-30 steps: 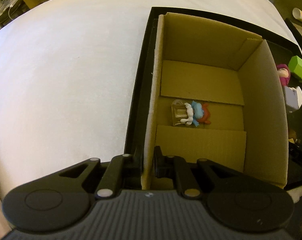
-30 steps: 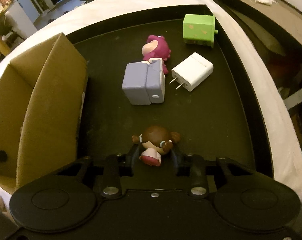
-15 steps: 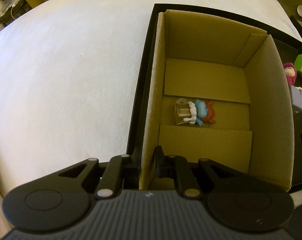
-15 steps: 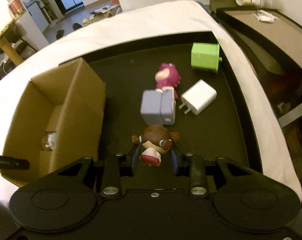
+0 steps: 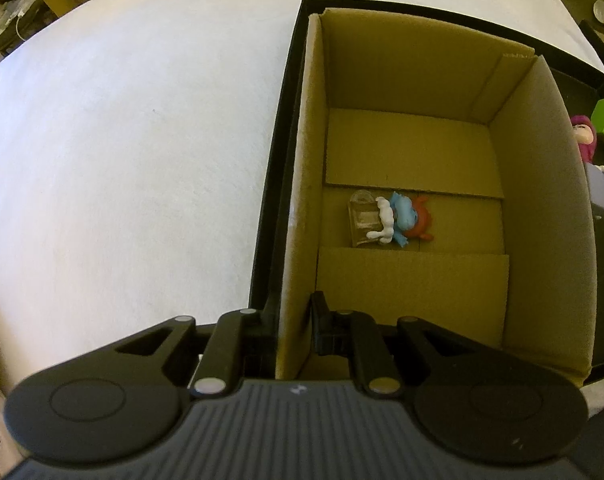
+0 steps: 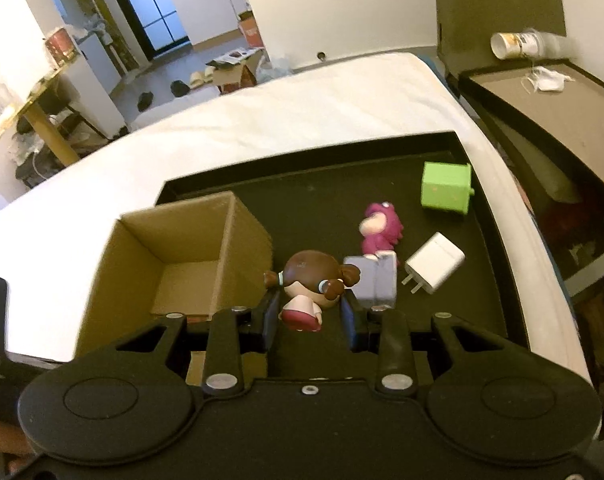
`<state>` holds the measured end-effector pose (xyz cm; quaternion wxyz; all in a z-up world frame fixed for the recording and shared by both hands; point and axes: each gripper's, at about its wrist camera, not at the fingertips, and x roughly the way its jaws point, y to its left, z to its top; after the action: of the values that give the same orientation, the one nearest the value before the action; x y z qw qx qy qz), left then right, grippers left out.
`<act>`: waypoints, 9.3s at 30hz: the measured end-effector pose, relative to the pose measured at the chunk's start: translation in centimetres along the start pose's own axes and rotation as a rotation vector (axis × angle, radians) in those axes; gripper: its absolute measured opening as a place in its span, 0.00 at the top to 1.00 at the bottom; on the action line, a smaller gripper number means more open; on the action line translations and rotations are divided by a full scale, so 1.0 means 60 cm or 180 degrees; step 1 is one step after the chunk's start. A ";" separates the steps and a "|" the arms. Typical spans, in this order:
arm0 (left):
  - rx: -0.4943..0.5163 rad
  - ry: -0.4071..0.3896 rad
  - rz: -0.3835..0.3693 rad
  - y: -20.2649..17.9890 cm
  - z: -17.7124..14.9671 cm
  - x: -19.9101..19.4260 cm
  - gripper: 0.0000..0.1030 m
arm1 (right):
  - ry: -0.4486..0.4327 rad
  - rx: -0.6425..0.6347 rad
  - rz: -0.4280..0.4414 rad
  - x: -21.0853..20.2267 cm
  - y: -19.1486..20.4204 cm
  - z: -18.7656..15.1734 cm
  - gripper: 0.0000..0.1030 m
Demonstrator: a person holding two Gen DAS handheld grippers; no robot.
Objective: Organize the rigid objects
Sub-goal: 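Lift the brown-haired doll with the right gripper and carry it over the box, then lower the doll into the box and open the right gripper, then move the right gripper back to the lavender cube toy on the tray, then close the right gripper on the lavender cube toy, then lift the lavender cube toy with the right gripper and carry it over the box, then lower the lavender cube toy into the box and open the right gripper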
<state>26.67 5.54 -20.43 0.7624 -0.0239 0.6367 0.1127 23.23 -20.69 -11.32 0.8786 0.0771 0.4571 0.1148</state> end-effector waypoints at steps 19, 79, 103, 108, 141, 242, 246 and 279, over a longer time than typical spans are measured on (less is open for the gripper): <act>-0.0135 0.0023 -0.0288 0.049 0.004 0.001 0.89 | -0.0090 -0.0129 0.0233 -0.002 0.066 0.028 0.69; -0.0103 -0.0153 -0.0153 0.042 -0.010 0.004 0.89 | 0.0314 0.0292 0.0861 0.040 0.063 0.015 0.58; -0.0097 -0.0020 0.0071 0.010 0.005 0.031 0.88 | 0.0150 0.0456 0.0354 0.002 -0.091 -0.025 0.55; -0.0079 -0.0023 0.0070 0.006 0.005 0.033 0.88 | 0.0152 0.0460 0.0229 0.009 -0.111 -0.032 0.55; -0.0016 -0.0047 0.0118 -0.002 0.000 0.039 0.86 | 0.0266 0.0093 -0.0102 0.132 -0.078 -0.010 0.47; 0.0018 -0.0037 0.0046 -0.015 -0.018 0.012 0.87 | -0.0292 -0.0543 -0.0075 -0.010 0.081 0.050 0.57; 0.0008 -0.0051 0.0014 -0.015 -0.020 0.008 0.88 | -0.0298 -0.0617 -0.0013 -0.010 0.102 0.049 0.57; -0.0046 -0.0097 -0.0166 0.019 -0.027 0.016 0.90 | 0.0205 -0.0772 0.0279 0.081 0.173 0.011 0.57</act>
<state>25.01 6.49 -21.58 0.7746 -0.0443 0.6233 0.0977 25.10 -9.41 -12.28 0.8605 -0.0136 0.4640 0.2099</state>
